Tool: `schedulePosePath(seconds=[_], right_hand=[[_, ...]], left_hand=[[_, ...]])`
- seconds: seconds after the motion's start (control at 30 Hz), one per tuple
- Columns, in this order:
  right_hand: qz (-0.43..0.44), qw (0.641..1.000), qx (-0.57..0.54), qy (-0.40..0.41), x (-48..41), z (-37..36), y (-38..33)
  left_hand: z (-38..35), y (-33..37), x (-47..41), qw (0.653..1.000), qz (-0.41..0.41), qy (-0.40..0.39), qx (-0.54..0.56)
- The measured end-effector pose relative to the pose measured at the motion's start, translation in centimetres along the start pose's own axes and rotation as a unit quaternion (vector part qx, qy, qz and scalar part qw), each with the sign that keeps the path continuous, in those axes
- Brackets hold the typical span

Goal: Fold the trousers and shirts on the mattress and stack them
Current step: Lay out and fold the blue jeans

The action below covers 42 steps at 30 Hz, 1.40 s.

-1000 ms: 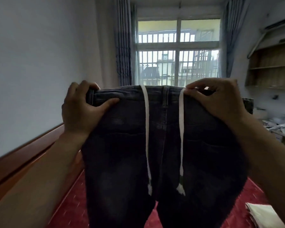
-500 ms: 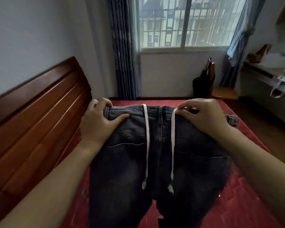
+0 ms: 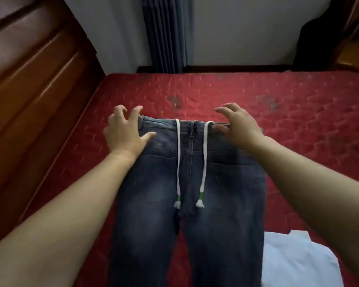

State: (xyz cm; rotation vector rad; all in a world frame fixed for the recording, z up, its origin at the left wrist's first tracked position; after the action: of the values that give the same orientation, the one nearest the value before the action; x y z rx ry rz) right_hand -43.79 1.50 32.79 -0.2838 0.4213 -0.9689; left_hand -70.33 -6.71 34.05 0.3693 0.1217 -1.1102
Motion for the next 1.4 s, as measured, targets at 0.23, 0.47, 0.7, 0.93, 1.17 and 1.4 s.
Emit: schedulePosePath(seconds=[0.23,0.47,0.7,0.93,1.17,1.4], right_hand=[[-0.079,0.991,-0.067,-0.086,11.4,-19.7,7.7],[-0.248,0.962,-0.050,-0.100,20.6,-30.6,14.2],[-0.387,0.921,-0.036,-0.029,23.0,-33.2,18.4],[-0.401,0.907,-0.120,-0.041,25.7,-32.0,18.1],[-0.365,0.927,-0.068,-0.053,27.8,-30.0,19.8],[-0.307,0.949,-0.022,-0.074,29.9,-29.4,21.4]], left_hand=[[-22.7,-2.3,12.3,0.965,-0.045,-0.249,-0.072],[-35.2,-4.2,18.5,0.934,-0.088,-0.339,-0.076],[-38.9,-5.6,19.3,0.926,-0.114,-0.346,-0.102],[-37.6,-3.1,18.5,0.931,-0.097,-0.335,-0.109],[-39.3,9.6,20.0,0.917,-0.154,-0.367,0.034],[-43.2,16.4,22.7,0.938,-0.020,-0.344,0.026]])
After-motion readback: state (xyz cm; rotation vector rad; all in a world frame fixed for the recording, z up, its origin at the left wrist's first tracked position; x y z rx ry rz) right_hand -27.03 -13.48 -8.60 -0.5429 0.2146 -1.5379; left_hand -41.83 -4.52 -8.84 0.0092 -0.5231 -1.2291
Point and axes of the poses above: each hand's wrist, its own x-axis away from the middle knuckle, its own z-axis out of the back of the hand, y = z × x, the point moved 7 cm from there along -x, towards the middle knuckle, and after that the axes turned 8 degrees about z, right-handed, at the moved point
